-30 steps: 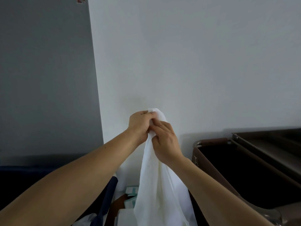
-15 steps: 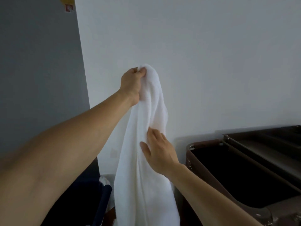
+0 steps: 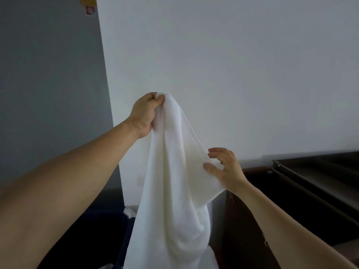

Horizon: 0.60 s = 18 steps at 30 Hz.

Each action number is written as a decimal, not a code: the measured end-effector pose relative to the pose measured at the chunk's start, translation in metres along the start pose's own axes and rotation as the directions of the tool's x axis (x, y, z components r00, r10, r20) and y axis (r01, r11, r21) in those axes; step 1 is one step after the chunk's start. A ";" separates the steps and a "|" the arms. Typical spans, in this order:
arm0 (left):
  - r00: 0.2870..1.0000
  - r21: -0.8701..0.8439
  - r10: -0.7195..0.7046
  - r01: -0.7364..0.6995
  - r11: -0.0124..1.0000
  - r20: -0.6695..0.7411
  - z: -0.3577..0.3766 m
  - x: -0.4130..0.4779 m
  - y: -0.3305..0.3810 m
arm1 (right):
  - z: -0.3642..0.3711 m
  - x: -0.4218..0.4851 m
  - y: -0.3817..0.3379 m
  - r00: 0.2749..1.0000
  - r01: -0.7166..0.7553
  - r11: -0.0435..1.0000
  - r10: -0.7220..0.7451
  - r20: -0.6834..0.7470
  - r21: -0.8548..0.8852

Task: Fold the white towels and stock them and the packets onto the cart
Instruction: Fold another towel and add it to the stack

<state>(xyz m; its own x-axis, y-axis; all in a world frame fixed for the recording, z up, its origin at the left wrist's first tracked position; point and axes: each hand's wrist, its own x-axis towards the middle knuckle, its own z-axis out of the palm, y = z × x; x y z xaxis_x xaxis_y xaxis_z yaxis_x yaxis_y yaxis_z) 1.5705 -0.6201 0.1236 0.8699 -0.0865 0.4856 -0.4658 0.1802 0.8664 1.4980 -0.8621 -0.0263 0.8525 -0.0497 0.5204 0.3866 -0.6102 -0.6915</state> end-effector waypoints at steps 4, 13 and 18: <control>0.999 0.017 0.003 -0.002 1.000 -0.053 -0.010 0.003 -0.004 | 0.006 -0.010 0.004 0.994 0.020 0.999 -0.023 0.104 0.035; 0.985 0.095 -0.002 0.018 0.995 -0.175 -0.050 0.012 -0.016 | -0.005 -0.023 0.011 0.937 0.072 0.917 0.073 0.342 -0.393; 0.961 0.291 -0.065 0.146 0.946 -0.269 -0.082 0.006 -0.052 | -0.027 -0.005 0.000 0.922 0.097 0.805 0.149 0.357 -0.586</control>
<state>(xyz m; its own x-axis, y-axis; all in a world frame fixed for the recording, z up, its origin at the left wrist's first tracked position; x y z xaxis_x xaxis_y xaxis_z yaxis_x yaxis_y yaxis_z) 1.6129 -0.5491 0.0719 0.9100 0.1689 0.3787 -0.3609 -0.1273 0.9239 1.4841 -0.8834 -0.0155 0.9694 0.1453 0.1977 0.1871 -0.9590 -0.2127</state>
